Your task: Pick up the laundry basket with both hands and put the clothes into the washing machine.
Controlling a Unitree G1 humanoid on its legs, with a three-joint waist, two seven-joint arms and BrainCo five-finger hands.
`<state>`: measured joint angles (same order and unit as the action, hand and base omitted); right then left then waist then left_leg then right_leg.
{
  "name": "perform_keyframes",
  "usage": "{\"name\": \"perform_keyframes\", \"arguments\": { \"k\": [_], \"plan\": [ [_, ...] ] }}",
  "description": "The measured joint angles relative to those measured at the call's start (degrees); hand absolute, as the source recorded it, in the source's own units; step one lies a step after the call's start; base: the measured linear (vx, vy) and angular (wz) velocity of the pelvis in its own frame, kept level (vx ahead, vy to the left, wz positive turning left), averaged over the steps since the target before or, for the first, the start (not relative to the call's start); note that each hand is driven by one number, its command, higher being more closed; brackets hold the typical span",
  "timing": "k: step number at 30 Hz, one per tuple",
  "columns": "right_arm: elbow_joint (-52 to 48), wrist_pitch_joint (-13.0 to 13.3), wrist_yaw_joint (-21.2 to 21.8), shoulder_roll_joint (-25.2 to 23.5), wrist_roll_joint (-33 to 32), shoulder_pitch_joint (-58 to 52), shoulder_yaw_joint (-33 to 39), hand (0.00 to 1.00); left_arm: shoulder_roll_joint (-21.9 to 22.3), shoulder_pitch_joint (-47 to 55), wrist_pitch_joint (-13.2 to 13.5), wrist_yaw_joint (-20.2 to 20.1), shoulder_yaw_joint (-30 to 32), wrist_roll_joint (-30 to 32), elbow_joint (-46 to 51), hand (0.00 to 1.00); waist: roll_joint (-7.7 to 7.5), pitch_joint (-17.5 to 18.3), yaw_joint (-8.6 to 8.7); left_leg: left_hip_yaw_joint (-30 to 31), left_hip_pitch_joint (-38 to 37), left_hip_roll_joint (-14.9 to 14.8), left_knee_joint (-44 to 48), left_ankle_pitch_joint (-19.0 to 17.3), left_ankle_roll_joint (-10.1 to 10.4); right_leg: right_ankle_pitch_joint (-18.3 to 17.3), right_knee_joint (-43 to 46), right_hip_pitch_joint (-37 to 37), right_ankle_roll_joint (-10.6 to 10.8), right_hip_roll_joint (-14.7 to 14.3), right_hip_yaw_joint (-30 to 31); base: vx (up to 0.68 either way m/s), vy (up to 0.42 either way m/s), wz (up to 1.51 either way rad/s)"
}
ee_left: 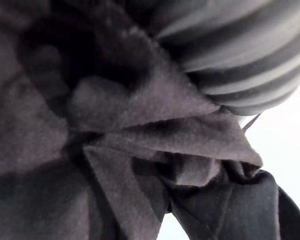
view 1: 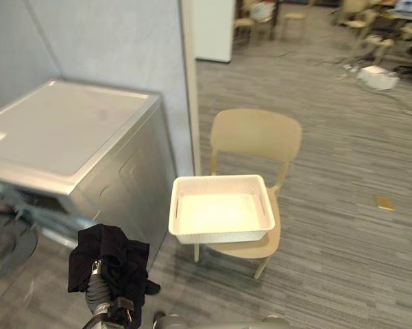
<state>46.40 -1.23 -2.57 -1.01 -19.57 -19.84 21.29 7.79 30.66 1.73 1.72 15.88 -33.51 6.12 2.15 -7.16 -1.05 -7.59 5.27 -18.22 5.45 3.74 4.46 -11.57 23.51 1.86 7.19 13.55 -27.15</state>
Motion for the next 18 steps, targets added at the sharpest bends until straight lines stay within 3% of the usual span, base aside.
{"name": "perform_keyframes", "arguments": {
  "k": [1,2,3,4,6,7,9,11,12,14,16,17,18],
  "plan": [
    [-0.16,0.03,-0.02,0.09,0.03,0.87,-0.52,0.00,-0.24,-0.40,-0.07,0.06,-0.51,-0.10,-0.03,1.00,-0.40,-0.45,0.12,-0.65,0.76,0.43,-0.78,0.17,-4.91,-0.38,0.72,-0.17,-0.48,0.97,-2.04,0.03,-0.123,1.78],
    [-1.07,0.24,-0.07,-0.04,0.03,1.94,-1.50,0.00,-0.91,-1.43,-0.17,0.26,-1.99,-0.13,-0.03,1.00,-1.00,-0.80,0.27,-4.92,1.48,0.17,-2.28,-1.85,-12.11,-0.01,0.18,-1.58,-1.54,2.30,-6.93,0.07,-0.057,1.87],
    [-1.89,0.91,-0.35,0.14,0.03,3.33,-1.71,0.00,-1.98,-2.63,-0.19,0.41,-4.20,-0.14,-0.04,1.00,-1.45,-1.98,-0.08,-10.30,2.34,-1.06,-0.18,-1.71,-10.74,0.04,0.15,-2.71,-2.10,3.79,-10.60,0.06,-0.028,1.74],
    [-2.60,1.00,-0.75,0.47,0.02,4.58,-1.71,0.00,-2.06,-2.74,-0.21,0.43,-4.96,-0.13,-0.03,1.00,-0.67,-2.34,-0.43,-12.09,2.93,-1.88,2.13,-1.53,-9.04,0.01,0.27,-3.45,-2.15,4.11,-11.74,0.08,0.019,1.22],
    [-5.38,1.40,-1.32,0.92,-0.05,7.72,-1.85,0.00,-1.63,-2.54,-0.23,0.84,-5.56,-0.12,0.12,1.00,1.39,-2.89,-0.77,-13.80,1.69,-3.85,10.24,-1.61,-8.07,0.02,1.16,-6.04,-2.14,5.55,-14.76,0.07,0.044,0.78],
    [-5.66,1.38,-1.42,0.67,-0.06,8.04,-1.92,0.00,-1.64,-2.73,-0.17,0.85,-5.54,-0.11,0.19,1.00,1.37,-2.89,-0.77,-13.64,1.05,-4.04,11.49,-2.39,-6.96,0.03,1.51,-6.90,-2.12,6.18,-15.51,0.06,0.070,0.78],
    [-6.81,1.34,-1.88,-0.33,-0.10,8.13,-1.96,0.00,-1.79,-3.30,-0.17,0.87,-5.88,-0.09,0.23,1.00,1.20,-2.88,-1.04,-13.56,0.76,-4.87,14.23,-4.02,-5.27,0.59,1.80,-9.38,-1.15,7.88,-17.75,0.07,0.122,0.64],
    [-6.93,1.17,-2.50,-1.76,-0.12,7.93,-1.63,0.00,-1.83,-3.34,-0.21,1.05,-6.24,-0.09,0.22,1.00,0.51,-2.67,-1.52,-17.36,2.15,-4.73,19.13,-9.29,-4.08,2.48,0.51,-11.59,1.80,9.75,-19.93,0.08,0.243,0.54],
    [-6.88,0.94,-2.68,-2.73,-0.12,7.74,-1.62,0.00,-1.99,-3.80,-0.24,1.06,-6.24,-0.07,0.22,1.00,0.17,-2.07,-1.54,-16.89,3.26,-3.13,19.79,-10.90,-1.87,4.29,-1.13,-12.67,3.06,10.71,-21.23,0.07,0.263,0.59],
    [-6.14,0.38,-2.76,-3.30,-0.15,7.78,-2.61,0.00,-2.49,-5.40,-0.27,1.00,-6.58,0.11,0.18,1.00,-1.51,-1.88,-1.68,-17.22,6.35,-1.76,22.13,-12.86,0.43,7.54,-4.27,-12.76,3.09,11.52,-22.53,0.09,0.391,0.60],
    [-6.28,0.21,-3.50,-3.48,-0.15,8.16,-2.56,0.00,-2.76,-6.98,-0.28,1.06,-6.50,0.25,0.16,1.00,-1.79,-2.14,-3.11,-17.91,8.75,-1.17,27.03,-16.05,-1.40,11.17,-6.39,-12.63,3.19,12.70,-23.06,0.10,0.427,0.26],
    [-6.28,-0.07,-3.81,-3.48,-0.15,8.24,-2.57,0.00,-2.77,-7.20,-0.27,1.09,-6.29,0.22,0.14,1.00,-2.10,-2.04,-3.38,-17.93,9.28,0.73,29.00,-18.05,-2.44,13.13,-6.56,-12.75,3.09,14.47,-22.78,0.11,0.486,0.11],
    [-6.29,-0.29,-4.04,-3.47,-0.12,8.62,-2.52,0.00,-2.77,-7.21,-0.26,1.18,-6.28,0.24,0.10,1.00,-2.52,-1.72,-3.23,-18.51,9.24,3.34,29.62,-19.73,-3.81,15.46,-6.47,-12.68,1.35,17.03,-22.14,0.07,0.403,0.16]
  ]
}}
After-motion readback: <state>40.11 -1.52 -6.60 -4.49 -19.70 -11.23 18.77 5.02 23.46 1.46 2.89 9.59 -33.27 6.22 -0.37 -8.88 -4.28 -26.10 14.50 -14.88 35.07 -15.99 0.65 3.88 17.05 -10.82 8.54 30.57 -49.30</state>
